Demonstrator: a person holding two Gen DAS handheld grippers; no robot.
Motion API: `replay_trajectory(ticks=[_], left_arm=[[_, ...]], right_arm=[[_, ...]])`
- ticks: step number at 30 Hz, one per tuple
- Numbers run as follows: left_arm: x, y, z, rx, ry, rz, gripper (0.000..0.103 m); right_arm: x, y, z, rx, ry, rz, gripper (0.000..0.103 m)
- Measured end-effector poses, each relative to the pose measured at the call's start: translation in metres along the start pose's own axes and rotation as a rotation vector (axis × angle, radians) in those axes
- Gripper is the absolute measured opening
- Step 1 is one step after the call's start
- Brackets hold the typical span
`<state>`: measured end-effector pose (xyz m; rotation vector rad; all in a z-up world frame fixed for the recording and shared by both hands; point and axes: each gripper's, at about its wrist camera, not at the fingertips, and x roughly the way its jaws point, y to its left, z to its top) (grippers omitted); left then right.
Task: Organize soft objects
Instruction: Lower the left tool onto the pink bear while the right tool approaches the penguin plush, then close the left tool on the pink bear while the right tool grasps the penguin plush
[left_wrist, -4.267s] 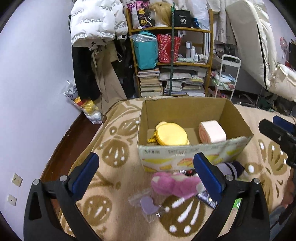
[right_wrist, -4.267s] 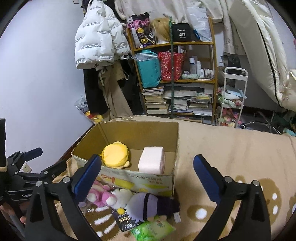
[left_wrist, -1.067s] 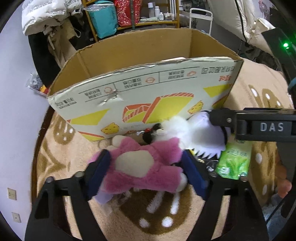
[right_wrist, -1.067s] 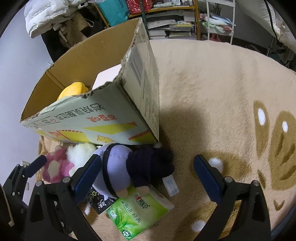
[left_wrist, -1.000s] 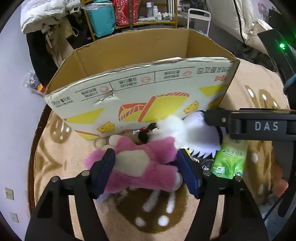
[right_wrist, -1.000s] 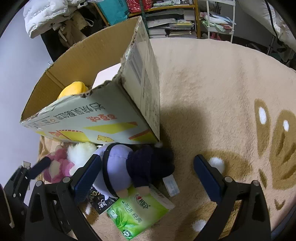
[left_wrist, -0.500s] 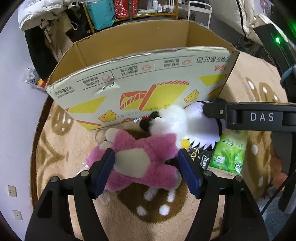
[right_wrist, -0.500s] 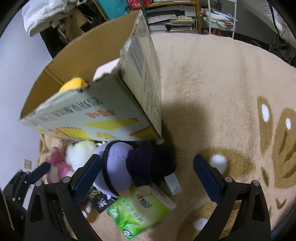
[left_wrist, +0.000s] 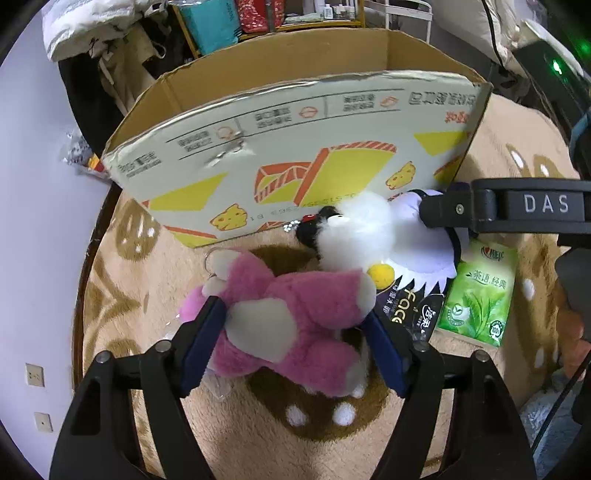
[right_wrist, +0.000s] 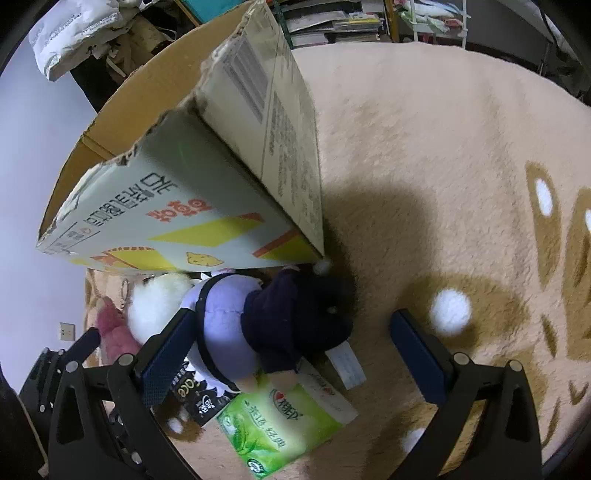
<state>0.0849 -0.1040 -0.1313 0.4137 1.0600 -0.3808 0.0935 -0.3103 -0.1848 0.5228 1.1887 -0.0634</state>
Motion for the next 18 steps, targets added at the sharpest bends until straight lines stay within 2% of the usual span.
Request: replay_trajectory(ticks=[3, 5, 7, 8, 9, 12, 18], left_arm=[[-0.001, 0.007, 0.001, -0.028, 0.002, -0.018, 0.068], [-0.004, 0.012, 0.002, -0.061, -0.011, -0.024, 0.060], [-0.010, 0.019, 0.003, -0.110, -0.039, -0.038, 0.055], [-0.012, 0.022, 0.003, -0.128, -0.048, -0.045, 0.052], [-0.015, 0.025, 0.003, -0.150, -0.060, -0.051, 0.050], [-0.021, 0.032, 0.001, -0.183, -0.077, -0.067, 0.045], [-0.033, 0.036, 0.001, -0.190, -0.122, -0.061, 0.033]], right_arm=[[0.000, 0.002, 0.000, -0.004, 0.002, 0.005, 0.103], [0.000, 0.001, -0.001, -0.005, 0.001, 0.015, 0.103], [-0.004, 0.002, -0.001, 0.001, -0.008, 0.035, 0.094], [-0.007, 0.000, -0.001, 0.004, -0.010, 0.055, 0.084], [-0.008, 0.000, -0.001, 0.007, -0.008, 0.071, 0.080], [-0.010, 0.003, -0.003, -0.011, -0.017, 0.054, 0.077], [-0.020, 0.007, -0.008, -0.034, -0.051, 0.041, 0.069]])
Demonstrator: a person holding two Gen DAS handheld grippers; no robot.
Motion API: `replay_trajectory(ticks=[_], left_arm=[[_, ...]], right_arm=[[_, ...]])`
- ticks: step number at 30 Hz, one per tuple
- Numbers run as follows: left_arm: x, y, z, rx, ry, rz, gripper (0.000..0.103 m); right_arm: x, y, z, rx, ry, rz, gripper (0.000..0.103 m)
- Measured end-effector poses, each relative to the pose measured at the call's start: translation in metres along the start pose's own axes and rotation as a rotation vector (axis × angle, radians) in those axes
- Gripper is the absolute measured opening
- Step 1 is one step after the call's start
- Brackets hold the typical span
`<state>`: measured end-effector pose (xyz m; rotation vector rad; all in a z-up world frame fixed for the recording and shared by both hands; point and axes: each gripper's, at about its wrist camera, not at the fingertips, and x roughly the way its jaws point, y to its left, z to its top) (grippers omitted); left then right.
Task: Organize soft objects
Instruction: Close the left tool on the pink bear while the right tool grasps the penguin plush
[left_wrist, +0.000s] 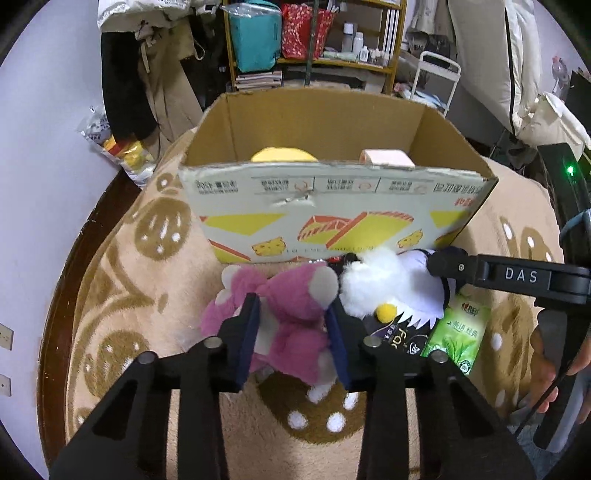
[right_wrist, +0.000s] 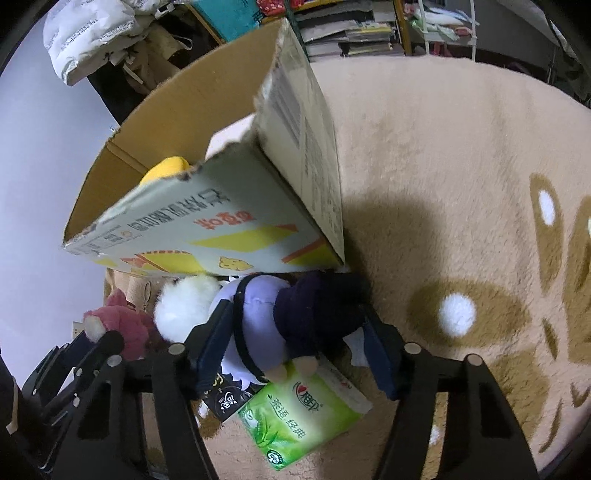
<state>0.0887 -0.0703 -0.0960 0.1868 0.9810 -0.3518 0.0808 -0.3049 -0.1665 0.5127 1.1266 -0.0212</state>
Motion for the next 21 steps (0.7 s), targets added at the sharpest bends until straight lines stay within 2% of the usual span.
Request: replay_trajectory(ticks=[2, 8, 11, 12, 13, 14, 16, 21], left_arm=[[-0.002, 0.003, 0.002, -0.006, -0.001, -0.012, 0.028], [-0.011, 0.014, 0.006, -0.052, -0.021, -0.022, 0.024], [-0.016, 0.021, 0.007, -0.078, -0.052, 0.004, 0.020], [-0.018, 0.022, 0.008, -0.080, -0.068, 0.017, 0.019], [-0.019, 0.023, 0.008, -0.080, -0.075, 0.018, 0.018], [-0.020, 0.024, 0.008, -0.081, -0.083, 0.016, 0.018], [-0.020, 0.025, 0.008, -0.080, -0.083, 0.008, 0.017], [-0.024, 0.025, 0.009, -0.084, -0.105, 0.013, 0.017]], right_arm=[[-0.004, 0.002, -0.001, -0.011, -0.008, -0.007, 0.067], [-0.009, 0.022, -0.009, -0.061, -0.037, -0.062, 0.064], [-0.015, 0.023, -0.012, -0.068, -0.043, -0.074, 0.059], [-0.016, 0.024, -0.012, -0.067, -0.052, -0.075, 0.055], [-0.019, 0.023, -0.008, -0.063, -0.069, -0.085, 0.039], [-0.022, 0.021, -0.008, -0.053, -0.083, -0.080, 0.027], [-0.027, 0.014, -0.004, -0.018, -0.089, -0.029, 0.026], [-0.026, 0.012, -0.006, -0.008, -0.088, -0.016, 0.026]])
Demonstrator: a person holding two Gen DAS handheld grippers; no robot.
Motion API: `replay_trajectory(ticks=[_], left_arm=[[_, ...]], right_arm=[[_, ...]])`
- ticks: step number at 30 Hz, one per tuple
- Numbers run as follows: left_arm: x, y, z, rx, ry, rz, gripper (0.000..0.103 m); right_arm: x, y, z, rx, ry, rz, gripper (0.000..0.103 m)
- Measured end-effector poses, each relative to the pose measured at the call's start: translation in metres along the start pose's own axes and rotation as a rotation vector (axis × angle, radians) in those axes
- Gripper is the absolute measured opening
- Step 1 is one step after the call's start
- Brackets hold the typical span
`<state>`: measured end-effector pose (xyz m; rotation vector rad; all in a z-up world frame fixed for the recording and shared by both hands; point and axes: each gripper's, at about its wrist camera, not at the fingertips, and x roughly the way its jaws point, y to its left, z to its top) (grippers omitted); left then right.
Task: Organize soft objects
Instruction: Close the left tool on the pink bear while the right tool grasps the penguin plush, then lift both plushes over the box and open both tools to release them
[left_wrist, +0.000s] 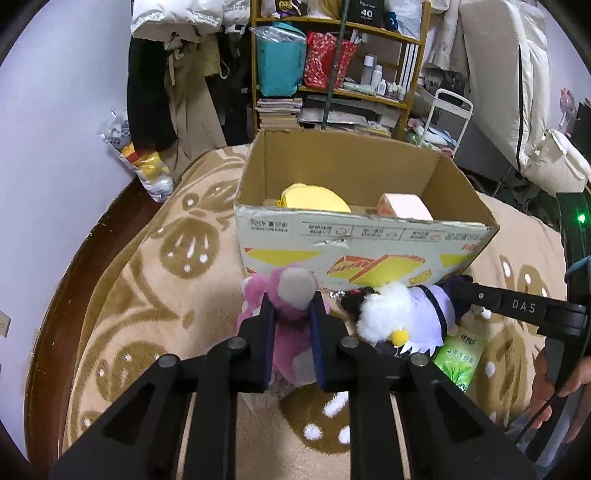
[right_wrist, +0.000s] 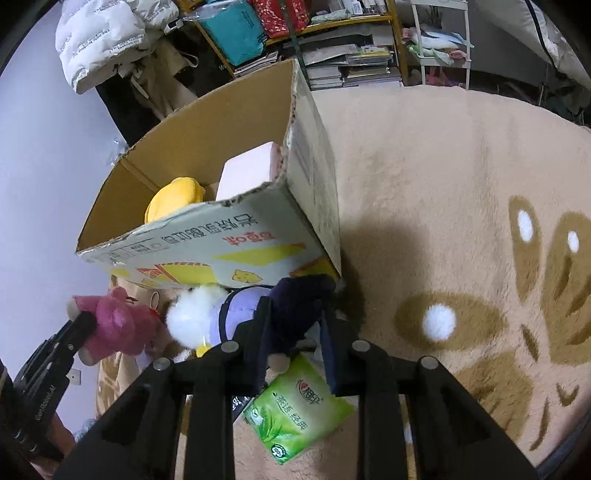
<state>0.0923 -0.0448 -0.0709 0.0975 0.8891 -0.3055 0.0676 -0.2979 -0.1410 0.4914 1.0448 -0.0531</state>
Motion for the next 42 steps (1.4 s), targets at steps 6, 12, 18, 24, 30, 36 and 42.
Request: replay_trajectory(ticks=[6, 12, 18, 24, 30, 36, 42], left_arm=[[-0.015, 0.005, 0.003, -0.023, -0.050, -0.011, 0.017], [-0.034, 0.004, 0.005, -0.010, -0.097, 0.003, 0.017], [-0.059, 0.002, 0.004, 0.002, -0.164, 0.010, 0.017], [-0.083, -0.004, 0.007, 0.025, -0.236, 0.008, 0.017], [-0.098, -0.007, 0.015, 0.033, -0.306, -0.021, 0.017], [-0.103, -0.011, 0.029, 0.055, -0.377, -0.019, 0.017], [-0.096, -0.019, 0.044, 0.086, -0.426, -0.013, 0.017]], right_arm=[[-0.017, 0.008, 0.001, -0.050, -0.073, -0.013, 0.025], [-0.045, 0.019, -0.003, -0.104, -0.145, -0.024, 0.024], [-0.082, 0.030, -0.007, -0.150, -0.243, -0.031, 0.024], [-0.116, 0.041, -0.009, -0.182, -0.337, -0.008, 0.024], [-0.141, 0.046, -0.007, -0.183, -0.444, 0.029, 0.024], [-0.156, 0.051, 0.002, -0.197, -0.567, 0.035, 0.024], [-0.154, 0.058, 0.012, -0.211, -0.624, 0.036, 0.024]])
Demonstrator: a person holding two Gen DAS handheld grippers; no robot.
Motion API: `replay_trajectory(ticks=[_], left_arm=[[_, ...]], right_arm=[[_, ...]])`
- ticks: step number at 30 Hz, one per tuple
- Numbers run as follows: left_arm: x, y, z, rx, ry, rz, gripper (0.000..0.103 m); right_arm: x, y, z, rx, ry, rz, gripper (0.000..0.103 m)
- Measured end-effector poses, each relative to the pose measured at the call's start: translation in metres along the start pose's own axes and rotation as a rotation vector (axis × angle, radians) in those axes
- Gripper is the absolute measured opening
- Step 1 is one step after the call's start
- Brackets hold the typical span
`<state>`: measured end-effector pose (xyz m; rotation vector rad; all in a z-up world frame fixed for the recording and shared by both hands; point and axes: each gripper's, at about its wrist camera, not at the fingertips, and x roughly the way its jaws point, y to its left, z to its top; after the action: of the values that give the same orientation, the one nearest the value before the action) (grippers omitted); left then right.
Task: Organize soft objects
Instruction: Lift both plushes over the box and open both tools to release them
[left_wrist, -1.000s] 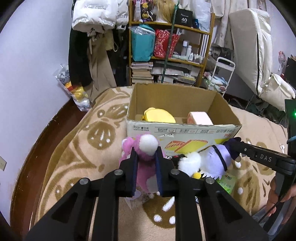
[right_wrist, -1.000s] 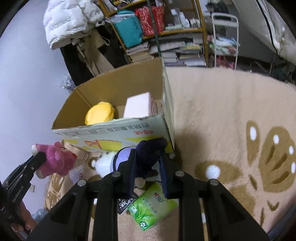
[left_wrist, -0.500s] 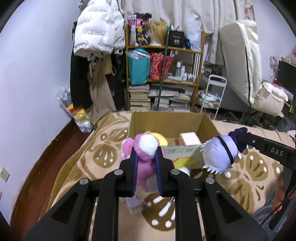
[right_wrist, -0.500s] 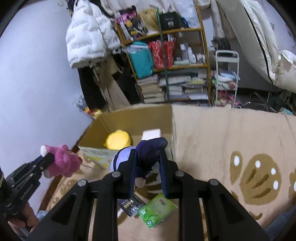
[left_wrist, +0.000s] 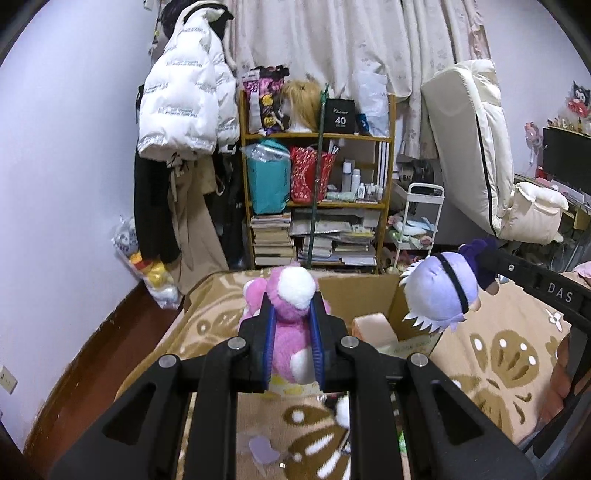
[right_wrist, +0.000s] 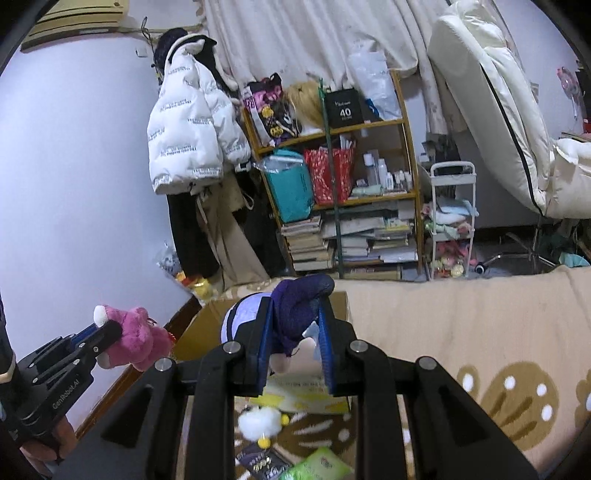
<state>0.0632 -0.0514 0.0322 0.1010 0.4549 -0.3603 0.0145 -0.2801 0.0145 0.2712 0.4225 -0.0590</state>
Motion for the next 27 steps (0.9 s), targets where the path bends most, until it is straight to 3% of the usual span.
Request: replay_trajectory(ticks=[10, 14, 17, 23, 27], left_arm=[[0.028, 0.006, 0.011, -0.016, -0.045, -0.061, 0.017], [0.052, 0.015, 0.001, -0.055, 0.009, -0.090, 0.017], [0.071, 0.015, -0.007, -0.076, 0.057, -0.107, 0.017], [0.105, 0.000, -0.030, -0.033, 0.179, -0.093, 0.018], [0.111, -0.006, -0.037, -0.013, 0.198, -0.080, 0.021]], right_arm=[[0.030, 0.004, 0.009, -0.042, -0.038, -0.012, 0.024], [0.047, 0.001, 0.005, -0.047, -0.016, -0.018, 0.025], [0.059, -0.008, 0.001, 0.005, 0.022, 0.026, 0.025], [0.071, -0.017, -0.011, 0.039, 0.036, 0.049, 0.025], [0.087, -0.017, -0.022, 0.001, 0.087, 0.025, 0.025]])
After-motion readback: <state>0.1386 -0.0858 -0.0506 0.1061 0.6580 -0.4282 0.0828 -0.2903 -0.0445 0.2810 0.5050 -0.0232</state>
